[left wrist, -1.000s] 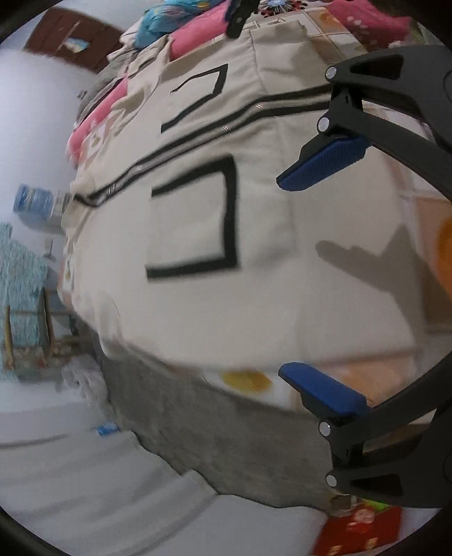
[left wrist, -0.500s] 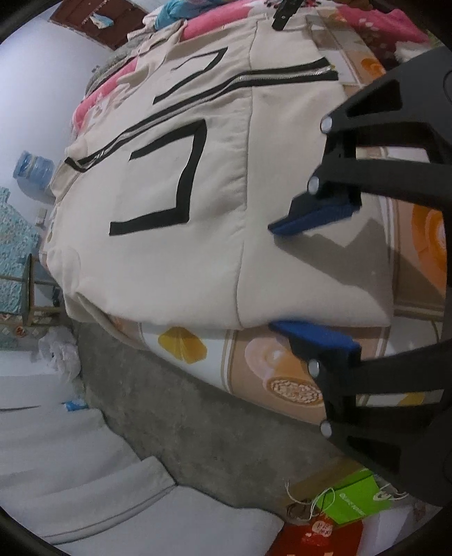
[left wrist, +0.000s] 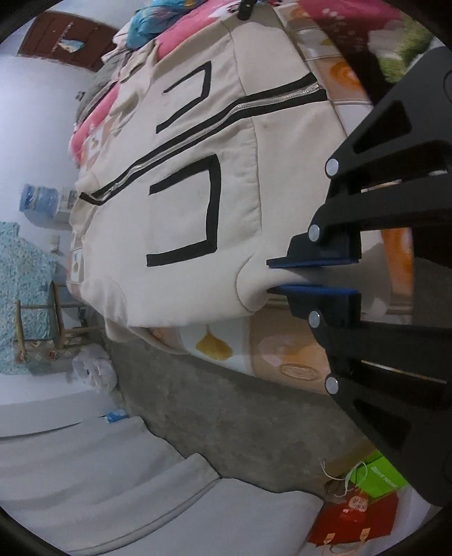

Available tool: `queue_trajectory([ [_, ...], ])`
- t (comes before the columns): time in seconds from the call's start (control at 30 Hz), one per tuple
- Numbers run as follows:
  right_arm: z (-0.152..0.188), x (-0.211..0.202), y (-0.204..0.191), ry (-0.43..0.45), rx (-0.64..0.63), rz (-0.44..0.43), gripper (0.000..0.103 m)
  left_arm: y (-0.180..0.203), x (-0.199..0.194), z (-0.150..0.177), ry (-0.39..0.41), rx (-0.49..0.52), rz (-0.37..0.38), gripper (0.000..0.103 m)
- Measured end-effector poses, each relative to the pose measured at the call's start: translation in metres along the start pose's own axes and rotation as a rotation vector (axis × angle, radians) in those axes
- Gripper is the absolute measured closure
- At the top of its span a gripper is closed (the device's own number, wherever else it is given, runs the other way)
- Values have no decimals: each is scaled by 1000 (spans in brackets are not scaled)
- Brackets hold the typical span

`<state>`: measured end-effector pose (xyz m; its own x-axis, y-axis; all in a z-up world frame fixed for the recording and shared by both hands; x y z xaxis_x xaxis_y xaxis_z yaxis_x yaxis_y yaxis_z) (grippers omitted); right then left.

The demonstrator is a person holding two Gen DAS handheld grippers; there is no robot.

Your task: Fold large clothes

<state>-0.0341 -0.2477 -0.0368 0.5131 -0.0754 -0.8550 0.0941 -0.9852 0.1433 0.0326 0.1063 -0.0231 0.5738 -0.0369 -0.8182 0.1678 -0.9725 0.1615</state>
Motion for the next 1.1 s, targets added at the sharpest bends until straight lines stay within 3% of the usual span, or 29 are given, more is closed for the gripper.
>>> queue_trajectory([
  [0.23, 36, -17, -2, -32, 34, -32, 96, -17, -10, 27, -68, -30, -7, 90],
  [0.37, 39, -17, 3, -67, 50, -22, 83, -33, -12, 25, -62, -104, 14, 73],
  [0.4, 33, -23, 4, -53, 47, -14, 78, -37, -16, 21, -45, -120, 32, 67],
  [0.47, 22, -37, 0, -6, 30, 6, 57, -42, -23, 7, -2, -134, 47, 59],
  [0.63, -30, -56, -33, 131, -56, -18, 34, -61, -24, -42, 66, -211, 90, 45],
  [0.7, -57, -46, -57, 153, -97, -74, 33, -76, -16, -66, 75, -286, 140, 37],
  [0.8, -91, -24, -93, 158, -158, -148, 30, -95, 6, -98, 56, -390, 192, 36],
  [0.87, -112, -6, -114, 154, -199, -186, 28, -120, 36, -121, 0, -512, 251, 35],
  [0.97, -139, 26, -145, 110, -243, -237, 28, -160, 93, -138, -168, -758, 391, 35],
  [1.1, -161, 60, -177, 47, -281, -288, 28, -198, 180, -122, -439, -1094, 560, 35],
])
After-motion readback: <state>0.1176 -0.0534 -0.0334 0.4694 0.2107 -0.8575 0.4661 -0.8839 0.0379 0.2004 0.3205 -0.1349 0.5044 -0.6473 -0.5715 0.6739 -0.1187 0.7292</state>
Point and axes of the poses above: each gripper's, at about its wrist camera, not at the fingertips, and x roughly the way its jaws point, y to its right, z to its underside, the point moved 2 cm from there along x, roughly the way its jaws point, and after that the axes turned 15 degrees about -x, right-handed, at the moved point
